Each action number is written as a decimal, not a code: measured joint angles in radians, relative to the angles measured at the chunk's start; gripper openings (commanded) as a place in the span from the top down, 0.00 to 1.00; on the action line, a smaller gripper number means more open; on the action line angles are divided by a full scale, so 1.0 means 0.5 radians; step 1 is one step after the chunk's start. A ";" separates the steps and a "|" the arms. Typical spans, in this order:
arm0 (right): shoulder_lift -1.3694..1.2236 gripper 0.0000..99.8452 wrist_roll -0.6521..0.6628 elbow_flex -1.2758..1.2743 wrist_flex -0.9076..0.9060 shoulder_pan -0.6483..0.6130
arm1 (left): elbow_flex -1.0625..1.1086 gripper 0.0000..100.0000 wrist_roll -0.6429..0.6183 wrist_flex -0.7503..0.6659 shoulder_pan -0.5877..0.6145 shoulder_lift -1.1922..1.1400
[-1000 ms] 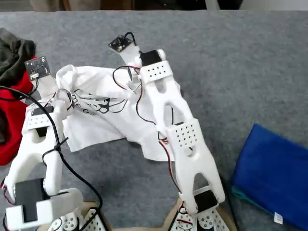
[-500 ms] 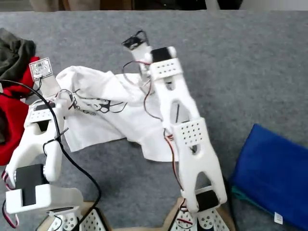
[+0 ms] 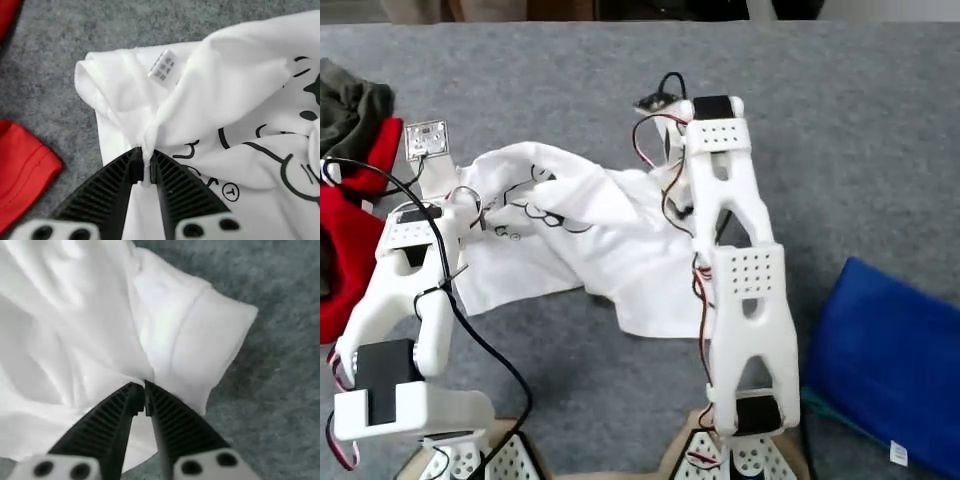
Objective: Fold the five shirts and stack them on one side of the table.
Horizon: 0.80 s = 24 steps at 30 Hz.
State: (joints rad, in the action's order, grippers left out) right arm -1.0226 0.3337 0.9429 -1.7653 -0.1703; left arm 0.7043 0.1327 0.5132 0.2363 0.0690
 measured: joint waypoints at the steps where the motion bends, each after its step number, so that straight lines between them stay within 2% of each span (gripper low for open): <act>1: 0.052 1.00 0.012 -0.077 0.000 0.000 | 0.000 0.98 0.000 0.000 0.000 0.000; 9: 0.267 0.98 0.040 -0.292 0.000 0.160 | 0.000 0.98 0.000 0.000 0.000 0.000; 16: 0.365 0.77 0.083 -0.150 0.000 0.153 | 0.000 0.98 0.003 0.000 0.000 -0.006; 18: 0.430 0.73 0.071 -0.058 0.000 0.120 | 0.000 0.98 0.000 0.000 -0.006 -0.006; 24: 0.540 0.75 -0.157 0.227 0.000 0.000 | 0.000 0.98 0.000 -0.015 -0.009 -0.009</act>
State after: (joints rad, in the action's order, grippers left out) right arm -0.7526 0.2555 1.0564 -1.7653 -0.1703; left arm 0.7043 0.1327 0.5056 0.2317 0.0644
